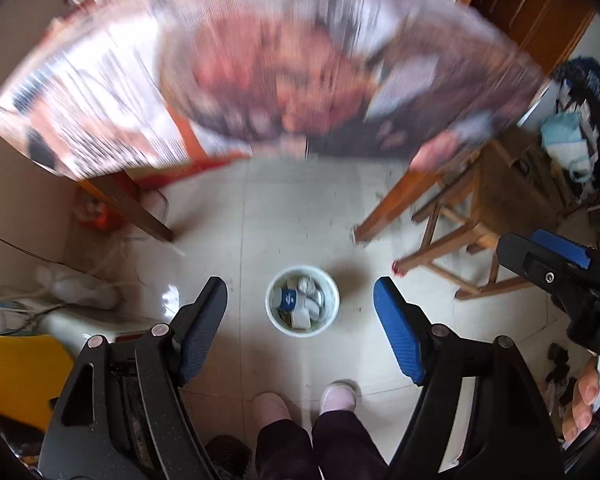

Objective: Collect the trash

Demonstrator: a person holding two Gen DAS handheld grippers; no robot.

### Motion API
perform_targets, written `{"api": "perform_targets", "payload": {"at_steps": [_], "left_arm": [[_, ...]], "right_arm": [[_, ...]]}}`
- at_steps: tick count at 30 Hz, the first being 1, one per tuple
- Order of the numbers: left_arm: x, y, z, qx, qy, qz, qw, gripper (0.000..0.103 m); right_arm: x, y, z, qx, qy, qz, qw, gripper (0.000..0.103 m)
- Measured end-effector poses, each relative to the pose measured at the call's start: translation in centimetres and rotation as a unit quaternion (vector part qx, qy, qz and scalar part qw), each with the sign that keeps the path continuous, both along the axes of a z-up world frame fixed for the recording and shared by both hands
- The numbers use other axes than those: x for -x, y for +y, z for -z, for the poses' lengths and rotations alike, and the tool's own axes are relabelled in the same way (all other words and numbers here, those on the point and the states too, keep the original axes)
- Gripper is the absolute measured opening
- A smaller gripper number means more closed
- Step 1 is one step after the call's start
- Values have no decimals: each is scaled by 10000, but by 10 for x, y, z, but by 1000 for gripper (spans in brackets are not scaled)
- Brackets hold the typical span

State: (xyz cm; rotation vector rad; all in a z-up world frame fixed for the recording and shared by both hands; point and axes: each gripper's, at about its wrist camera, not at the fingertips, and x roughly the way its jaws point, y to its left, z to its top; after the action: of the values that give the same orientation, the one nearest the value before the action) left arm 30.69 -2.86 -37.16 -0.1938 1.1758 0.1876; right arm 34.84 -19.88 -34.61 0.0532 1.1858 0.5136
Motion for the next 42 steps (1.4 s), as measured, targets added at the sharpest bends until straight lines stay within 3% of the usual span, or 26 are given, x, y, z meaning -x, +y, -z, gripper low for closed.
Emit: {"api": "perform_targets", "payload": {"at_steps": [5,9,15,19,23,29,33,42], "left_arm": [[31,-5,-112,-85,-750,-201,9969,75],[68,-15,-199,-212,-1530,-197,9878,75],[141,-21,-293,-464,-2436,14,9688,75],[196,-23,-330,-484,-2878,164,9563,75],[253,-24,-352,-471,-3118,138,9489,77],[316,-26,-367,-380,-3279,143,9438,89],[340,-26,-372,-444,-3420,166,9385,92],[359,-23,-376,-454,-3447,245,9373,92]], "right_arm": [[21,-17,-99,-188,-659,-150,9975,78],[48,-28,-163,-317,-1208,-178,9920,78],[111,-41,-247,-678,-1928,-89,9789,78],[170,-42,-291,-697,-2526,-14,9650,78],[222,-40,-313,-698,-2868,6,9554,78],[264,-39,-317,-668,-2923,-18,9540,82],[285,-41,-323,-620,-3063,55,9499,88],[312,-41,-332,-583,-3176,54,9464,88]]}}
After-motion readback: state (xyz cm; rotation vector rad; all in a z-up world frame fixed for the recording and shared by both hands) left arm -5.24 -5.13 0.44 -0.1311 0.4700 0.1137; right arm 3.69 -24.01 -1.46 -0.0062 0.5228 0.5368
